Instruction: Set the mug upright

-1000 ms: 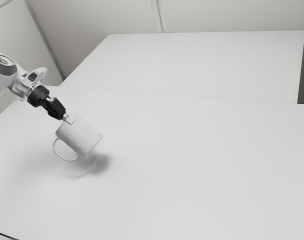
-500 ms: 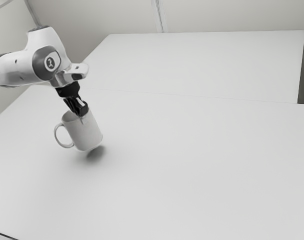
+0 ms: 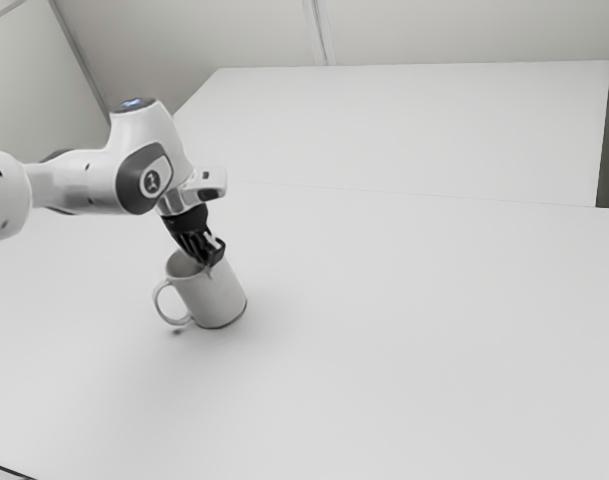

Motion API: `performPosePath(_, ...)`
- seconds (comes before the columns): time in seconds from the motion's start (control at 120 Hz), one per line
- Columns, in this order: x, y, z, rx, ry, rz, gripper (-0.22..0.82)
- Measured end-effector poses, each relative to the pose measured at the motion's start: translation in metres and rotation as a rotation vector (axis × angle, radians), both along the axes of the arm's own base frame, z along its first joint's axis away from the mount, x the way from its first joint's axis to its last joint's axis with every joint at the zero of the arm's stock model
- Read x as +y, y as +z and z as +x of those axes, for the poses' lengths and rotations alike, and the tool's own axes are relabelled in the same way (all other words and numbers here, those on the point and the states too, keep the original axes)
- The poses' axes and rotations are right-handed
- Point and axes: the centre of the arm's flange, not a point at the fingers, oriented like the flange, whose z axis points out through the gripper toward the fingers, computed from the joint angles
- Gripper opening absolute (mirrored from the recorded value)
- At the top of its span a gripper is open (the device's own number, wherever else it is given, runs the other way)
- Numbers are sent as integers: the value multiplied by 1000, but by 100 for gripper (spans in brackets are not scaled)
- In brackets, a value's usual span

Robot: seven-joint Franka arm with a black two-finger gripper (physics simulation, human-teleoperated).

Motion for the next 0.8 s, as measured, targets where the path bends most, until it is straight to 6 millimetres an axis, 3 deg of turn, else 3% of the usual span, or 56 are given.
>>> performPosePath(0.033,0,-5,-1,4,9,0,-16)
performPosePath(0.133,1,-10,-2,5,38,1,6)
performPosePath(0.3,14,1,-2,-24,95,6,35)
performPosePath(0.458,31,54,-6,-106,152,17,49)
performPosePath(0.533,27,77,2,-130,152,16,52)
performPosePath(0.8,3,162,67,-155,114,-18,58)
